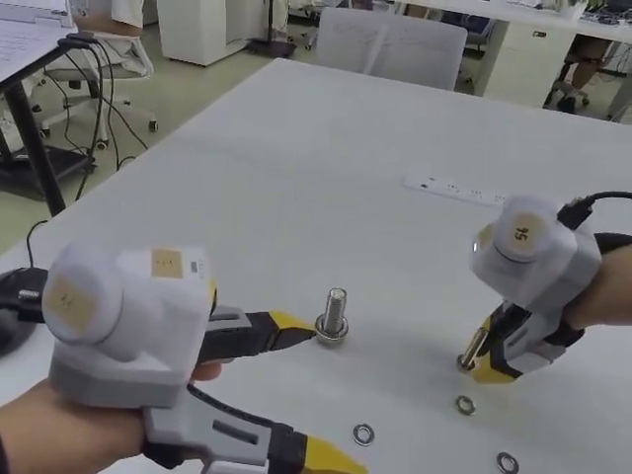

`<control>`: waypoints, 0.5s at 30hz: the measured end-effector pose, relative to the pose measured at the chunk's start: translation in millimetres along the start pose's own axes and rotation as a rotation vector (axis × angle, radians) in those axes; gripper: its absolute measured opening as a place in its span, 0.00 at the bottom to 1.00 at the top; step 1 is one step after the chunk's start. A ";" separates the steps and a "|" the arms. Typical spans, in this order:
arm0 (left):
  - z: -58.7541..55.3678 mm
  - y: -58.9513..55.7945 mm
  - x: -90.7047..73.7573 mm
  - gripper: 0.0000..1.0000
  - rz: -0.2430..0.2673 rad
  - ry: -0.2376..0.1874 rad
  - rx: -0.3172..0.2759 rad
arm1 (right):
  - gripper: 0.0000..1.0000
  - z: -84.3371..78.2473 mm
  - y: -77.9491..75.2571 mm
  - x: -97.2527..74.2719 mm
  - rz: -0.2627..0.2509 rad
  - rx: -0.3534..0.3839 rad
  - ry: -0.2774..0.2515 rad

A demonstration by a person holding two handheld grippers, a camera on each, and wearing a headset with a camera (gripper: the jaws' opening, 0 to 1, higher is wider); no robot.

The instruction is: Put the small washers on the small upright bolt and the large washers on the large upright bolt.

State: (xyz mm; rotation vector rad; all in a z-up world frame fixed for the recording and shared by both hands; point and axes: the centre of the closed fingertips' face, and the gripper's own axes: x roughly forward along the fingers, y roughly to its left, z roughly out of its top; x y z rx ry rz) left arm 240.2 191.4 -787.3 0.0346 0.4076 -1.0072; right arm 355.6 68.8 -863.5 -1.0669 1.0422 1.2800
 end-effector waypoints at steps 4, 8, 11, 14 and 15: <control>-0.1 -0.9 0.3 0.77 -0.003 0.002 0.002 | 0.20 -5.7 2.9 -1.6 -0.001 0.022 -0.002; 0.0 -1.5 0.1 0.77 -0.004 0.001 0.004 | 0.20 -9.2 7.9 -3.1 -0.001 0.035 -0.004; 0.3 -1.5 -0.5 0.77 -0.004 0.001 0.008 | 0.20 -9.5 11.3 -5.0 -0.002 0.041 -0.013; 0.2 -1.1 -0.7 0.77 -0.003 0.001 0.010 | 0.20 -7.9 16.1 -7.7 0.002 0.052 -0.029; 0.1 -0.8 -0.8 0.77 -0.003 0.001 0.010 | 0.20 -7.4 17.7 -8.4 0.003 0.053 -0.031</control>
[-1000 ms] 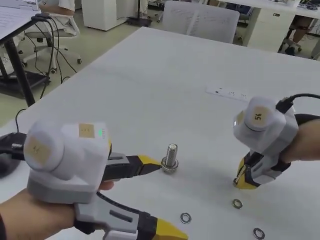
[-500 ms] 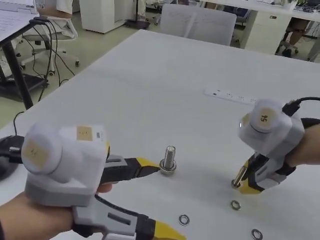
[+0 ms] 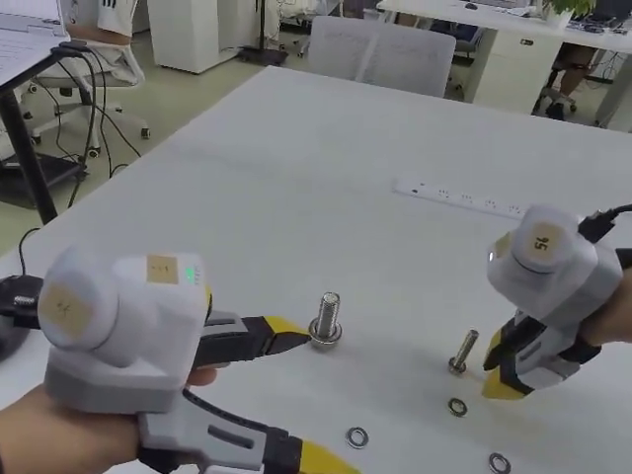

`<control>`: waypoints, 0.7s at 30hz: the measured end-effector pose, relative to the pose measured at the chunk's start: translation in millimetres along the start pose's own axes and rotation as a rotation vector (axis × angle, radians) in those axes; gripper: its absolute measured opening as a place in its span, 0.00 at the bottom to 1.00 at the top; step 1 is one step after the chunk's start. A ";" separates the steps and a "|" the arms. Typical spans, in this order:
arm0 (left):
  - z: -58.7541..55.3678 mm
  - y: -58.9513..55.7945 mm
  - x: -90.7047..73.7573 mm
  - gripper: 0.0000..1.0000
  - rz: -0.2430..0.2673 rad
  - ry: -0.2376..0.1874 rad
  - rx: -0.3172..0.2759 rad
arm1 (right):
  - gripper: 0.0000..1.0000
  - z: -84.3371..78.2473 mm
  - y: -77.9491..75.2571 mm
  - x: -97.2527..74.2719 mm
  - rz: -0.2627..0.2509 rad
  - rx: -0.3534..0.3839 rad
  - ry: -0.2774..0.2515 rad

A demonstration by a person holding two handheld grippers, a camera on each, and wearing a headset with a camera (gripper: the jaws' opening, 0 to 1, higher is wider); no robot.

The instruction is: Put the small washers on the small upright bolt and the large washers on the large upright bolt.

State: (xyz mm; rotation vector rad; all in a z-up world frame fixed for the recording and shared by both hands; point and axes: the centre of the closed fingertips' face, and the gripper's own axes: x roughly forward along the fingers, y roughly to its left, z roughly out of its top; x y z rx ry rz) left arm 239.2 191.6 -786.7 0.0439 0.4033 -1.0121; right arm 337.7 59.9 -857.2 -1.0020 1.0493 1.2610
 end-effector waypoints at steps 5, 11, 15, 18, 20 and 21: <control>0.3 -0.1 0.1 0.77 0.001 -0.001 0.004 | 0.21 4.6 11.7 0.6 0.016 0.005 -0.022; 2.0 -0.3 -0.3 0.76 0.001 -0.004 0.010 | 0.22 9.2 22.7 9.9 0.039 -0.002 -0.039; 3.1 -0.4 -0.5 0.76 0.000 -0.006 0.013 | 0.21 11.0 22.6 13.6 0.037 -0.005 -0.045; 2.8 -0.4 -0.1 0.76 -0.001 -0.004 0.014 | 0.21 11.2 23.3 16.4 0.036 -0.014 -0.034; 3.2 -0.1 0.0 0.76 -0.001 -0.005 0.015 | 0.21 12.6 22.8 17.6 0.035 -0.018 -0.034; 3.5 -0.3 0.0 0.76 -0.001 -0.006 0.015 | 0.21 13.2 22.4 18.1 0.034 -0.018 -0.034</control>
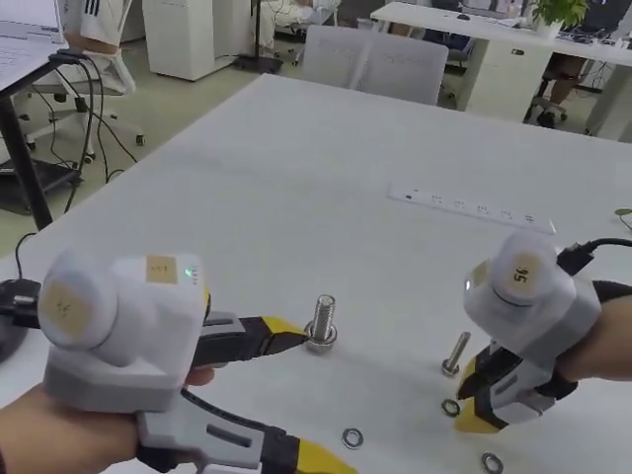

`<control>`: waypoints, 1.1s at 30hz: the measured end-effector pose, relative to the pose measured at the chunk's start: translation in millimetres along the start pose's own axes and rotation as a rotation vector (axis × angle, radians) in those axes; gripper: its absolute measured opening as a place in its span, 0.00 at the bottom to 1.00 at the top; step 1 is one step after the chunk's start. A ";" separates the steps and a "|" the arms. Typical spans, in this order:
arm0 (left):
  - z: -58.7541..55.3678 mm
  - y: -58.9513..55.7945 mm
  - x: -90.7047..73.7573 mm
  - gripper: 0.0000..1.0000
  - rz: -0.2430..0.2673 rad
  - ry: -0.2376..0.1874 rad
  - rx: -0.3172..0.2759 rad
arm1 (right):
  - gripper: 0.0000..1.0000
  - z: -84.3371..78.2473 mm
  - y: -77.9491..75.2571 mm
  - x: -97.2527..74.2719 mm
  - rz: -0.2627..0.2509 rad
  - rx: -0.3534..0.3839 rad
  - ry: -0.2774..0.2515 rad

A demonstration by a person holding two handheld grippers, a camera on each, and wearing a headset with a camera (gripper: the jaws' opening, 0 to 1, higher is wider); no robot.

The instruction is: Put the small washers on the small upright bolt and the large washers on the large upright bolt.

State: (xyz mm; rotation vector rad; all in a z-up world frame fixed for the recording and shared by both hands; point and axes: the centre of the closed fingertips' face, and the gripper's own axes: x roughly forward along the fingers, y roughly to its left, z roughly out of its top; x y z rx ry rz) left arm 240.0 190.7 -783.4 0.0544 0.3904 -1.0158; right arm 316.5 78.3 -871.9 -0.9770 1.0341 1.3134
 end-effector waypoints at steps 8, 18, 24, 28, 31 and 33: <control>1.0 0.3 -0.3 0.76 0.002 -0.007 -0.003 | 0.20 2.9 -2.0 3.5 -0.010 -0.024 0.018; 0.9 0.5 0.5 0.76 0.002 -0.007 -0.005 | 0.19 2.9 -1.2 3.7 -0.023 -0.063 0.061; 0.7 0.3 1.1 0.76 0.000 -0.002 -0.005 | 0.16 3.6 -1.9 3.5 -0.026 -0.066 0.064; 1.0 0.4 1.1 0.76 0.001 -0.002 -0.006 | 0.15 3.7 -2.6 3.5 -0.027 -0.072 0.068; 0.9 0.8 1.2 0.76 0.000 -0.001 -0.007 | 0.15 3.6 -2.3 3.6 -0.026 -0.077 0.071; 0.6 0.9 1.0 0.76 0.001 0.000 -0.006 | 0.15 3.6 -2.1 3.6 -0.027 -0.078 0.072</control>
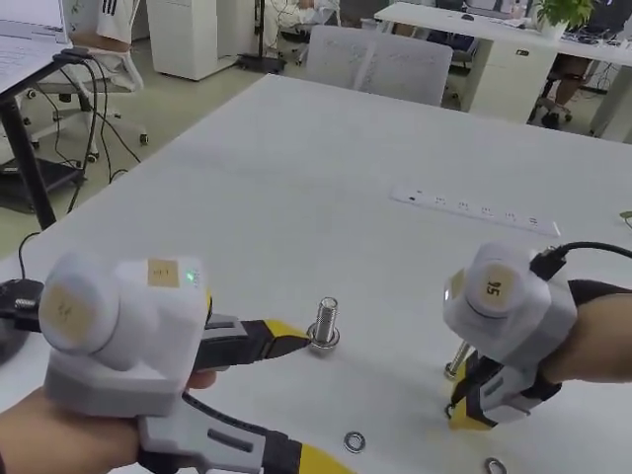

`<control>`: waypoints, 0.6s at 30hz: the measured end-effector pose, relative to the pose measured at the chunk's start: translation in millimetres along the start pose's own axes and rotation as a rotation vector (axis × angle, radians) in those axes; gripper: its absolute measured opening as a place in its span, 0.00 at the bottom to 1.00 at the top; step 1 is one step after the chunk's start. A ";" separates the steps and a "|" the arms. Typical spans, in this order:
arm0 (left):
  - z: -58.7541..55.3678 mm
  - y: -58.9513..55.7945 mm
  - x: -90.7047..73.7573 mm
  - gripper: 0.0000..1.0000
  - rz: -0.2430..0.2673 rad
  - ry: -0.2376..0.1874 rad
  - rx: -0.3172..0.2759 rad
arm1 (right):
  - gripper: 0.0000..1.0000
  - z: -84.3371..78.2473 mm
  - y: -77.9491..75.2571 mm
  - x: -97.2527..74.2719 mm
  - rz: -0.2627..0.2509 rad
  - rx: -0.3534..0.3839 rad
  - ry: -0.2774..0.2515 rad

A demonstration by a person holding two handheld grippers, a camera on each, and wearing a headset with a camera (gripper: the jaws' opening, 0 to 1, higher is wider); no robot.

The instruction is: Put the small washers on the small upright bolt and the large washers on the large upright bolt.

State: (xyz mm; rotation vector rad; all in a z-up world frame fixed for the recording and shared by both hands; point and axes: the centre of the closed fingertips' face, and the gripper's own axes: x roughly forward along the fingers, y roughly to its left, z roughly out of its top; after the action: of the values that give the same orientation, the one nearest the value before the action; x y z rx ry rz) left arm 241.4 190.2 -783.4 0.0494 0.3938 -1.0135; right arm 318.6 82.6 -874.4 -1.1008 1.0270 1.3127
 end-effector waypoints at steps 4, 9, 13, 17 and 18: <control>-0.3 0.0 0.0 0.76 0.000 0.002 0.000 | 0.14 -0.1 0.8 0.0 -0.001 -0.002 0.000; -0.4 -0.2 -0.2 0.76 0.000 0.002 0.001 | 0.14 0.1 1.5 1.6 -0.005 -0.007 0.004; -0.6 -0.5 -0.3 0.75 -0.001 0.002 0.002 | 0.14 -0.2 1.9 1.4 -0.007 -0.006 0.002; -0.2 -0.5 -0.3 0.75 -0.001 0.000 0.002 | 0.14 -0.6 1.6 1.1 -0.008 -0.007 0.004; -0.1 -0.4 -0.4 0.75 0.000 -0.001 0.003 | 0.14 -0.6 1.5 1.0 -0.008 -0.007 0.004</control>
State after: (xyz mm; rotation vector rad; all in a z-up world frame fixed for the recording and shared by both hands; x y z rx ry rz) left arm 240.9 190.3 -783.3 0.0510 0.3913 -1.0140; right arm 317.2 82.2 -875.6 -1.1127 1.0207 1.3089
